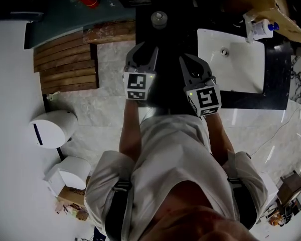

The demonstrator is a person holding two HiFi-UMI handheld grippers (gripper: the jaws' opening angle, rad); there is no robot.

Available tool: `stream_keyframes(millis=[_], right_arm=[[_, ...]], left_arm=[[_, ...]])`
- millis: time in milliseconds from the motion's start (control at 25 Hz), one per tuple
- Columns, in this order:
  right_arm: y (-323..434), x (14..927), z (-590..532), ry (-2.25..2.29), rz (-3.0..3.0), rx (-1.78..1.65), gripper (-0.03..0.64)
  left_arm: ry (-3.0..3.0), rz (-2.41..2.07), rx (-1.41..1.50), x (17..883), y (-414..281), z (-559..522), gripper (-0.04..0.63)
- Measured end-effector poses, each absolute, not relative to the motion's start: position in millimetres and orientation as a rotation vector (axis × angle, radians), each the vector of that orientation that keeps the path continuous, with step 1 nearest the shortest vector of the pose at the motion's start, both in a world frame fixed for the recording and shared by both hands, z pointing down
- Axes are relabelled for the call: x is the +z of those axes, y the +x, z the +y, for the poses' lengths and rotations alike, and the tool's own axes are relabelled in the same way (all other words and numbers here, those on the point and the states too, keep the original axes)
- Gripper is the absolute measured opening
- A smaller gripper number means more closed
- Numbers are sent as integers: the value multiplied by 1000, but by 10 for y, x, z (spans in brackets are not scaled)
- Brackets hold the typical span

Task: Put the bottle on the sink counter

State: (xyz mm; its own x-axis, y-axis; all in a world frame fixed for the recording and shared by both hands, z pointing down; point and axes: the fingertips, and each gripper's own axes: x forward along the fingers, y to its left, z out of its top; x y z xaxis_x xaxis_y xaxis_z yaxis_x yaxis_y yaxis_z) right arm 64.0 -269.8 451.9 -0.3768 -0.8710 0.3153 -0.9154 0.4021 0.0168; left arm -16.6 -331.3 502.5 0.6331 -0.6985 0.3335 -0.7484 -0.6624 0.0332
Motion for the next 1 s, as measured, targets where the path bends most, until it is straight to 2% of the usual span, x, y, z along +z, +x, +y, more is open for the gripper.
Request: stream_keyframes(millis=[360, 720, 1000], right_arm=[[549, 4120, -2541, 1590, -2438, 114, -2], [406, 3683, -2345, 1586, -2505, -2, -2], [346, 3706, -2126, 1546, -2549, 90, -3]], left_arm=[[2745, -1254, 339, 4499, -322, -2975, 40], [2826, -1256, 202, 3870, -550, -2612, 20], [2823, -1233, 185, 3797, -624, -2349, 18]])
